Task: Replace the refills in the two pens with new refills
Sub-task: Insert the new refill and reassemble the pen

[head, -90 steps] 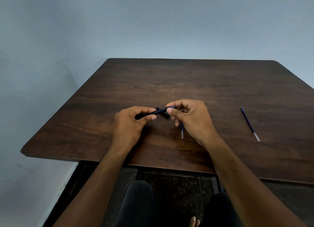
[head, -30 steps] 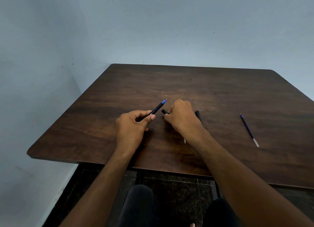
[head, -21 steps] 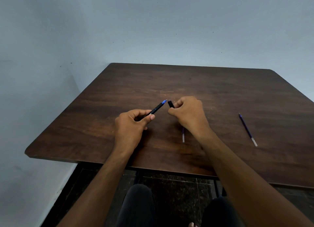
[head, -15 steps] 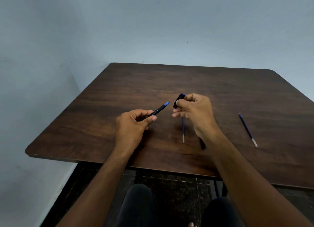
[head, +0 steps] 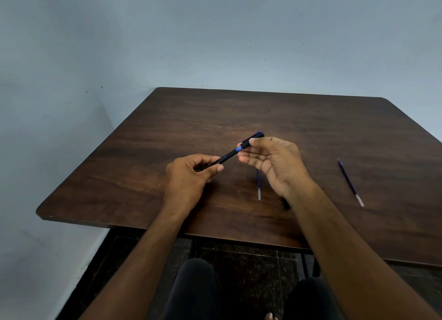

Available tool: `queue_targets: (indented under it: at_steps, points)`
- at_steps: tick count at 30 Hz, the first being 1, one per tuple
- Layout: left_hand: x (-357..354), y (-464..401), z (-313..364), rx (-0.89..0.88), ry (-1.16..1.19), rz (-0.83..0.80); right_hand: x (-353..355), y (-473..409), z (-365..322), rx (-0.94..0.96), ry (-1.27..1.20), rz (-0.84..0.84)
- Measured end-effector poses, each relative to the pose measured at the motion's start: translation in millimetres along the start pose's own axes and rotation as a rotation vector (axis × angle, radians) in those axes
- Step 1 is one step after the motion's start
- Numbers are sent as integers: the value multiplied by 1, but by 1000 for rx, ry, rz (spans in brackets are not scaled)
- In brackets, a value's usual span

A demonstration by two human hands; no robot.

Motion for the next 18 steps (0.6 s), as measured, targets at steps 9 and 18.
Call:
queue_targets:
  at_steps: [9,18]
  points:
    - [1,0,3,-1,-12,-12,-5,-2,6,-33,75,-33]
    - [2,1,8,-42,-28,19,-2,-2,5,-42,106,-58]
Point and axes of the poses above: each hand's wrist, its own y-axis away from the middle knuckle, its own x-axis out of the back of the hand, z = x × y, the point moved 3 cm from there along -y, towards the middle knuckle, and after that the axes turned 11 degrees about -x, right-handed, at the moved point
